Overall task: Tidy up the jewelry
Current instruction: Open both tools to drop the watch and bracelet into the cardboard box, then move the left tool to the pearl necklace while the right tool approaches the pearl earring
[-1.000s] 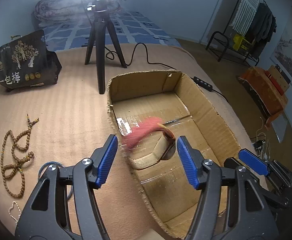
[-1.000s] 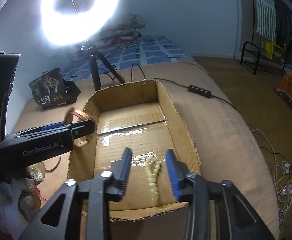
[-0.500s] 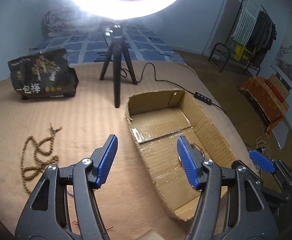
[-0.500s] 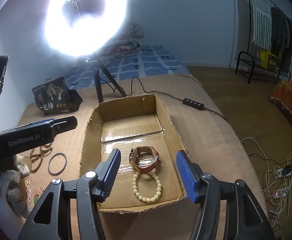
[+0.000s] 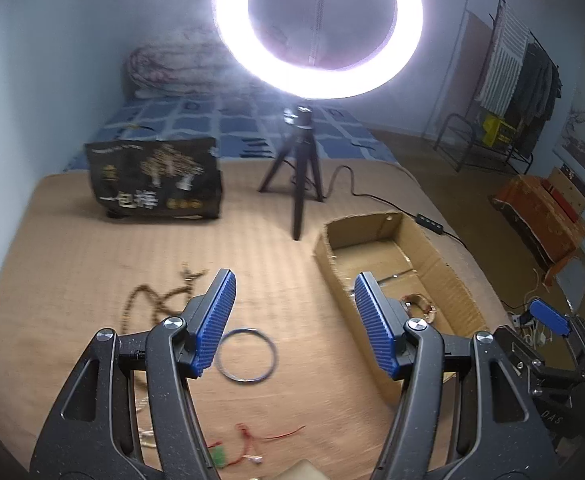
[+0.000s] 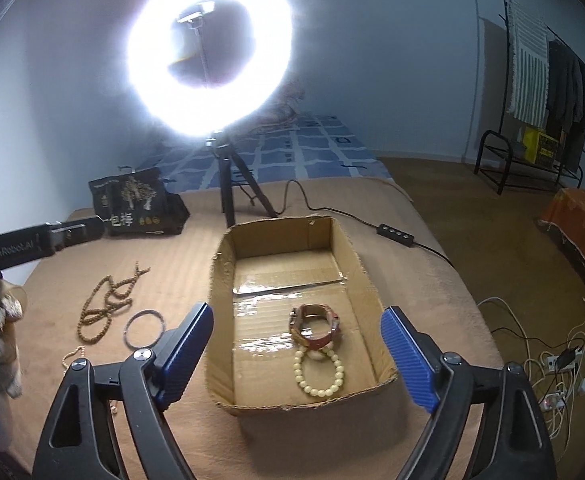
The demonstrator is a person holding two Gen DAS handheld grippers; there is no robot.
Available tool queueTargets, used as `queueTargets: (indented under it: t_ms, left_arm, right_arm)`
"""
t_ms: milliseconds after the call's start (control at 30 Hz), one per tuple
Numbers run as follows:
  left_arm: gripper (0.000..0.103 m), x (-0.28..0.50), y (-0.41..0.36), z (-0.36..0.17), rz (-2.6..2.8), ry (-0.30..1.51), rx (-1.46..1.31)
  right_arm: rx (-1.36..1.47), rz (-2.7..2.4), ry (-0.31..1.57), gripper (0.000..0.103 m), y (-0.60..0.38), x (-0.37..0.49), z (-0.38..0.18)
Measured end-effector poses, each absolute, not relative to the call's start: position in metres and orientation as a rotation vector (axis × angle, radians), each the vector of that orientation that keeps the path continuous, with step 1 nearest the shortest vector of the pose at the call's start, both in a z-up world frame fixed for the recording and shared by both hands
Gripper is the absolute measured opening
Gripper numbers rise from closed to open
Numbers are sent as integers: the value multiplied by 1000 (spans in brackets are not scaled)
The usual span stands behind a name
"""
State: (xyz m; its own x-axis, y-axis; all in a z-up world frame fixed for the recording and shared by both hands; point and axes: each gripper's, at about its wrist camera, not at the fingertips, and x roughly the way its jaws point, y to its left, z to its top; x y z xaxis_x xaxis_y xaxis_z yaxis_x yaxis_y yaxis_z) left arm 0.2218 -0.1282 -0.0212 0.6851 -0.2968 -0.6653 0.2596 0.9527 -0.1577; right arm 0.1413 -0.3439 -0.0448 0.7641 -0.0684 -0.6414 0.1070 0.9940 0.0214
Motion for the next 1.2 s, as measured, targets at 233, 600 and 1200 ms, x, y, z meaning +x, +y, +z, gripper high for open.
queueTargets:
  t_ms: [233, 600, 1200]
  left_arm:
    - [63, 203, -72, -21, -260, 745, -39]
    - [63, 170, 5, -61, -192, 820, -62]
    - [63, 163, 30, -146, -199, 1003, -77]
  right_arm:
    - [49, -17, 690, 88, -315, 133, -43]
    - [12, 102, 762, 88, -257, 139, -70]
    - [-55, 364, 1008, 39, -180, 138, -155]
